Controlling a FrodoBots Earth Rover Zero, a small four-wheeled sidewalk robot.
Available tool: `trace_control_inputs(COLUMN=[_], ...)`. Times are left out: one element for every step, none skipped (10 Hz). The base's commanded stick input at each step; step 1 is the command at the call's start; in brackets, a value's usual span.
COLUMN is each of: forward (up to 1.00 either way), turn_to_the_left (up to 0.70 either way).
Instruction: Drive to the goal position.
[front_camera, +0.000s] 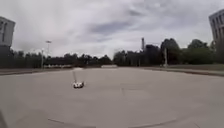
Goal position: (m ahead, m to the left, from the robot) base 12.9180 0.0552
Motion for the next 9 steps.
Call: trace_control_inputs(forward=[1.0,1.0,1.0,1.0,1.0,1.0,1.0,1.0,1.0], turn_to_the_left=[0.0,0.0,0.0,0.0,0.0,0.0,0.0,0.0,0.0])
